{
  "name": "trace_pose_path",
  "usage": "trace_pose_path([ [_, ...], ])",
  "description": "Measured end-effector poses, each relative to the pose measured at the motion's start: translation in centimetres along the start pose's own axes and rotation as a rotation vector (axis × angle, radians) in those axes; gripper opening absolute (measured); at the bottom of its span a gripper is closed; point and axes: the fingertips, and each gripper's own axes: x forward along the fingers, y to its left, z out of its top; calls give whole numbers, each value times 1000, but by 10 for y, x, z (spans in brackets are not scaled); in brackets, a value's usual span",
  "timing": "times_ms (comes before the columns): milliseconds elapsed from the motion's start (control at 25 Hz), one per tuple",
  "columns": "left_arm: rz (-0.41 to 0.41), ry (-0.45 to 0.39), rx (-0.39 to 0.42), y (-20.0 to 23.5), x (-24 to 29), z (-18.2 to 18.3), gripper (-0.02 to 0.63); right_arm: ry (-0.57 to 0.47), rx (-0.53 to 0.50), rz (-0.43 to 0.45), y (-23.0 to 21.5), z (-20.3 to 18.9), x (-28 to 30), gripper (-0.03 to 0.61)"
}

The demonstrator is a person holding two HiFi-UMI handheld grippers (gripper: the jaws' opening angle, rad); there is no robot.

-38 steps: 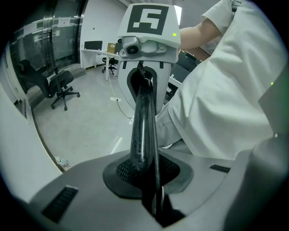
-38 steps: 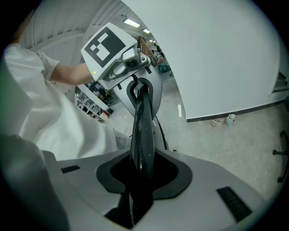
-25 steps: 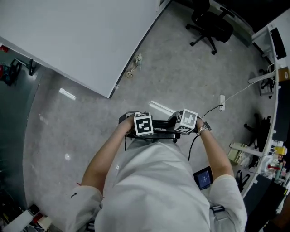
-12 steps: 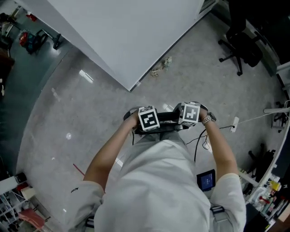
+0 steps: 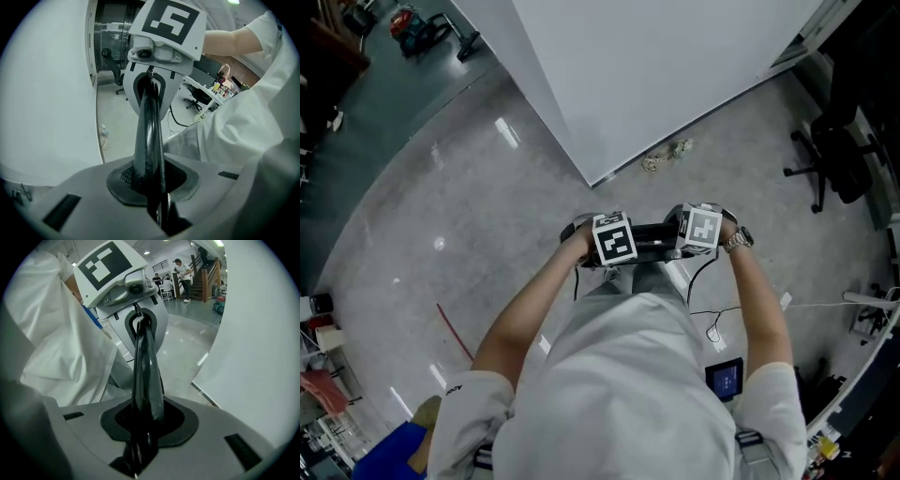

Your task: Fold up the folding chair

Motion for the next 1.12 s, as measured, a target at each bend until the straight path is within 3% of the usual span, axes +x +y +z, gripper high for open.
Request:
trace_pose_path([
  [120,24,3,12,21,-4,7,67,1,-6,-2,-21,0,-8,86],
  [440,-4,14,5,72,2,15,69,-7,-5,29,-71,-4,-13,84],
  [600,-36,18,-15,109,5,22,69,18,7,85,-106,-8,-16,80],
  [800,-20,16,-27,140,9,21,69,28,8,125,-135,-8,-13,80],
  [920,-2,14,-34,142,5,17,69,22,-11,166,-136,-2,-13,80],
  [1000,29,9,-50,138,-1,14,69,25,-39,239,-127,3,-12,81],
  [1120,36,0,-62,117,-9,10,69,94,-114,273,-106,7,-11,104],
])
